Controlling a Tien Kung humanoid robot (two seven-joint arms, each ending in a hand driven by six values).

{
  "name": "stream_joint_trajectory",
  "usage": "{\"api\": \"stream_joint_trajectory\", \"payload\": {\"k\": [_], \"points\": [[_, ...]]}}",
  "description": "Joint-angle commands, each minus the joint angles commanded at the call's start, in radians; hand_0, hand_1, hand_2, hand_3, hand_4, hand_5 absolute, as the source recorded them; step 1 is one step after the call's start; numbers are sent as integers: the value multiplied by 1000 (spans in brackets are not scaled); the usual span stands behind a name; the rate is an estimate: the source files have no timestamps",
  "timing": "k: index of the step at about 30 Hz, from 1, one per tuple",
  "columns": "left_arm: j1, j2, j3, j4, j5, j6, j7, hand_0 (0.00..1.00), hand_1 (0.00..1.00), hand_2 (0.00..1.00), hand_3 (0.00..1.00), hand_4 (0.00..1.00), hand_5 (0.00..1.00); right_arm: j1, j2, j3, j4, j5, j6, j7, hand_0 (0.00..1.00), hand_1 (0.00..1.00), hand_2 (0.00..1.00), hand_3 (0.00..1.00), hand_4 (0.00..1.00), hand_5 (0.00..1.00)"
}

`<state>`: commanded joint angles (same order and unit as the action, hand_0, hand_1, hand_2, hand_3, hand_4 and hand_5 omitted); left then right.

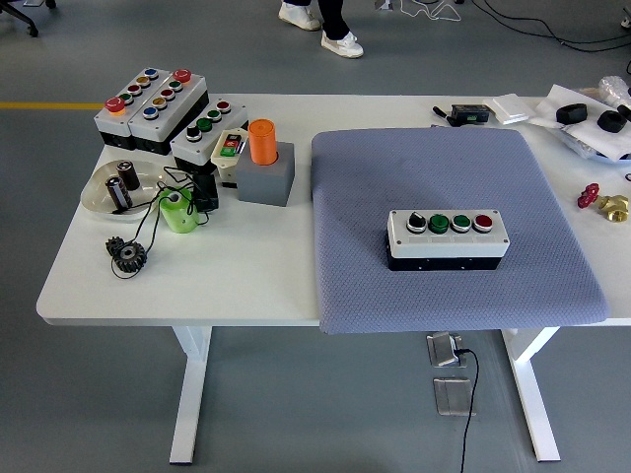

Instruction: Pick up the button,place it on the desk,press the button,press the button

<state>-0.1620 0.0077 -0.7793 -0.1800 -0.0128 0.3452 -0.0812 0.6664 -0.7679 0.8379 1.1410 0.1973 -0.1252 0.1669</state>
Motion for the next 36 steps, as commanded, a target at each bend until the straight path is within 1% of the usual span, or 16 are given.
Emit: {"api": "stream_joint_trajectory", "payload": {"k": [10,17,25,28,36], "points": [[5,1,20,0,-10,-1,0,653,702,724,497,317,960,-6,0,2,-2,11,-3,7,814,809,868,861,620,564],[3,0,14,0,-8,0,2,653,702,723,497,318,959,-2,0,14,-2,22,-4,12,813,809,867,860,619,566],[6,-1,12,0,-3,2,4,653,702,723,497,318,959,-7,-1,24,30,26,-1,9,813,809,867,859,618,566],[1,-1,8,0,-4,3,3,652,702,723,497,318,959,6,3,19,32,26,-5,-3,813,809,866,859,614,570],[0,-1,11,0,-7,3,5,652,703,723,497,318,960,10,-1,19,33,41,-10,-7,812,808,863,853,607,584]]}}
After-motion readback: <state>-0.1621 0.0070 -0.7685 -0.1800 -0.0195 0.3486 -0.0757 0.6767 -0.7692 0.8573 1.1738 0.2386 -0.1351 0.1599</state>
